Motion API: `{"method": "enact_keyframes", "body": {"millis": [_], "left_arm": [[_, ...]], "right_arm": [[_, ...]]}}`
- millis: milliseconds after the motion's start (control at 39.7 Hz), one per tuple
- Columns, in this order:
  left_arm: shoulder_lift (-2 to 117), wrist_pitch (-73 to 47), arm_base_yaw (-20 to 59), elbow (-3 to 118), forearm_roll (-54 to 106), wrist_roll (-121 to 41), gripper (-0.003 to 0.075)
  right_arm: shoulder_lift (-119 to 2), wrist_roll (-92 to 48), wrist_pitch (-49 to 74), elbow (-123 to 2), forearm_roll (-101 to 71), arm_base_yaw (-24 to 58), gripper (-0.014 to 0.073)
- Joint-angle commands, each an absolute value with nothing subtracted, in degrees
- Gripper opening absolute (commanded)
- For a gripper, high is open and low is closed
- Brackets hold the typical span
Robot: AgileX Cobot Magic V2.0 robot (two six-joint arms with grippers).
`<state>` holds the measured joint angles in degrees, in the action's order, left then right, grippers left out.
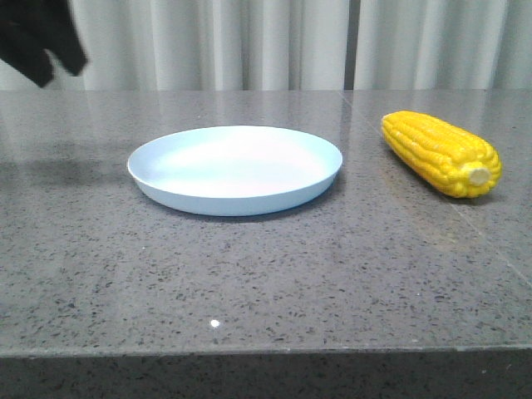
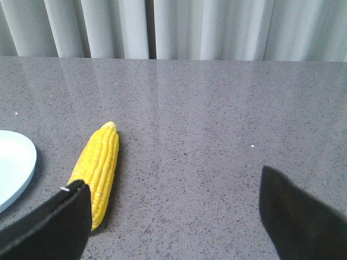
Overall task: Place corn on plate with both arms
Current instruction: 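Lift the left gripper away from the plate and withdraw it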
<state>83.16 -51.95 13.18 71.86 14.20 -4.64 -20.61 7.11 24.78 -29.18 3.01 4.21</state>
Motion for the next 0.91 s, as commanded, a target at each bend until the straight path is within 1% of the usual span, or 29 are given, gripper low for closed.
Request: {"method": "enact_keyframes", "body": {"millis": [0, 50, 76, 277, 529, 730, 881], "left_arm": [[77.6, -50.0, 11.3, 70.1, 13.9, -4.7, 0.0038], [75.5, -49.4, 10.7, 68.0, 13.1, -4.7, -0.0010], [74.3, -48.6, 10.7, 67.1, 12.6, -4.7, -0.0020], [62.4, -37.7, 12.1, 56.6, 5.5, -4.7, -0.0020], [42.3, -23.4, 12.3, 41.9, 1.0, -4.7, -0.0020], [25.6, -19.9, 12.3, 31.0, -1.9, -4.7, -0.0020], [14.6, -19.5, 12.3, 25.8, -1.8, -4.7, -0.0020]], "right_arm": [[-21.5, 6.8, 20.4, -31.2, 3.3, 4.0, 0.0645], [-21.5, 6.8, 20.4, -31.2, 3.3, 4.0, 0.0645], [-21.5, 6.8, 20.4, -31.2, 3.3, 4.0, 0.0645], [-21.5, 6.8, 20.4, -31.2, 3.3, 4.0, 0.0645], [-21.5, 6.8, 20.4, -31.2, 3.3, 4.0, 0.0645], [-21.5, 6.8, 20.4, -31.2, 3.3, 4.0, 0.0645], [-21.5, 6.8, 20.4, -31.2, 3.3, 4.0, 0.0645]]}}
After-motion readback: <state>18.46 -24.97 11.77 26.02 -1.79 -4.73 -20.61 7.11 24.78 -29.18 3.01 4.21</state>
